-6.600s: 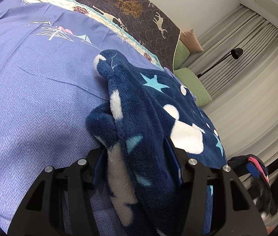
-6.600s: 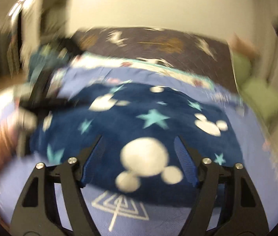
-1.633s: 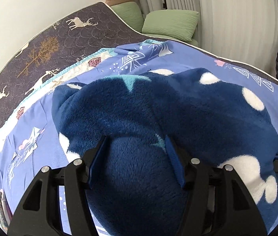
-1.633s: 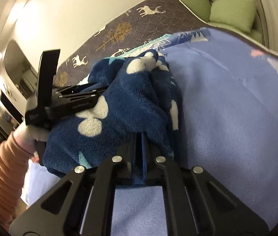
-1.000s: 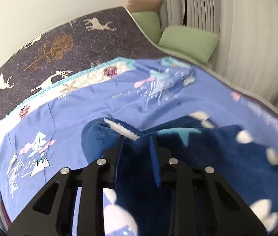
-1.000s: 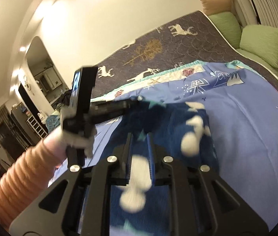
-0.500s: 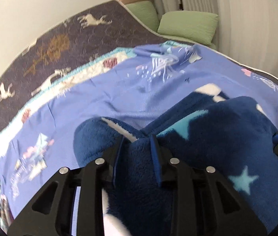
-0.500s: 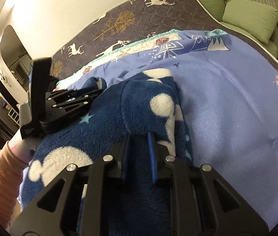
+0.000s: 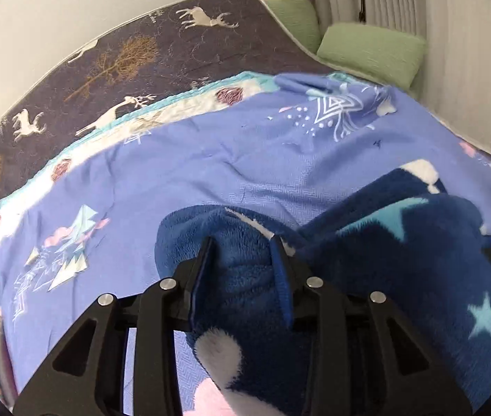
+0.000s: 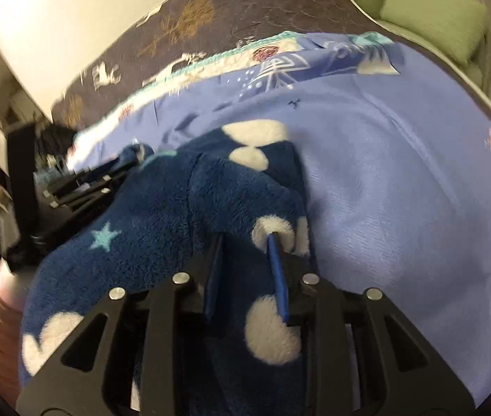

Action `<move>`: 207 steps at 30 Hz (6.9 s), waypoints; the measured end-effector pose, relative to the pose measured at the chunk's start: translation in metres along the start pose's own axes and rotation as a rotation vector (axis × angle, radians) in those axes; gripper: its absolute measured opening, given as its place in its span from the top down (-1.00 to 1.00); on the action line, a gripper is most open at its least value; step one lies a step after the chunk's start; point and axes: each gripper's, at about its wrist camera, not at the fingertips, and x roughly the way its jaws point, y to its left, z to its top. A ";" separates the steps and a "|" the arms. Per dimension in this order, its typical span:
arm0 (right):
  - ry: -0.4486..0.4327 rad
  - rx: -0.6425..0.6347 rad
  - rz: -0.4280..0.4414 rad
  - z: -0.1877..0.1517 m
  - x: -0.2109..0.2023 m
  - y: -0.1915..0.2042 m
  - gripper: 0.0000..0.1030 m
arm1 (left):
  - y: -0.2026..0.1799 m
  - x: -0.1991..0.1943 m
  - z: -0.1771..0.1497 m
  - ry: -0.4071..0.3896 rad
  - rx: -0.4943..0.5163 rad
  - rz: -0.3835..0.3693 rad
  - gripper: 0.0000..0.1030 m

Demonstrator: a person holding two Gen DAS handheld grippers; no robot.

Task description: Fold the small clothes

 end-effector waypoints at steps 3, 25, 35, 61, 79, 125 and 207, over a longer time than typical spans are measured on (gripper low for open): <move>-0.008 -0.004 -0.016 0.001 -0.015 0.001 0.45 | -0.007 -0.021 0.011 0.002 0.080 0.044 0.31; 0.072 0.014 0.388 -0.141 -0.057 0.051 0.63 | -0.105 -0.116 -0.035 0.015 0.491 -0.313 -0.02; 0.109 -0.132 0.310 -0.133 -0.052 0.090 0.70 | -0.099 -0.099 -0.031 0.034 0.407 -0.378 -0.03; -0.027 0.227 0.281 -0.140 -0.112 -0.057 -0.13 | -0.051 -0.200 -0.104 -0.264 0.158 -0.285 -0.38; -0.025 0.147 0.175 -0.140 -0.103 -0.033 0.68 | -0.062 -0.164 -0.178 -0.028 -0.103 -0.167 -0.55; 0.026 -0.095 0.395 -0.166 -0.119 0.053 0.63 | -0.032 -0.230 -0.077 -0.253 0.119 -0.280 -0.32; -0.194 -0.409 -0.057 -0.046 -0.108 0.090 0.23 | 0.030 -0.118 -0.036 -0.209 -0.186 -0.371 0.08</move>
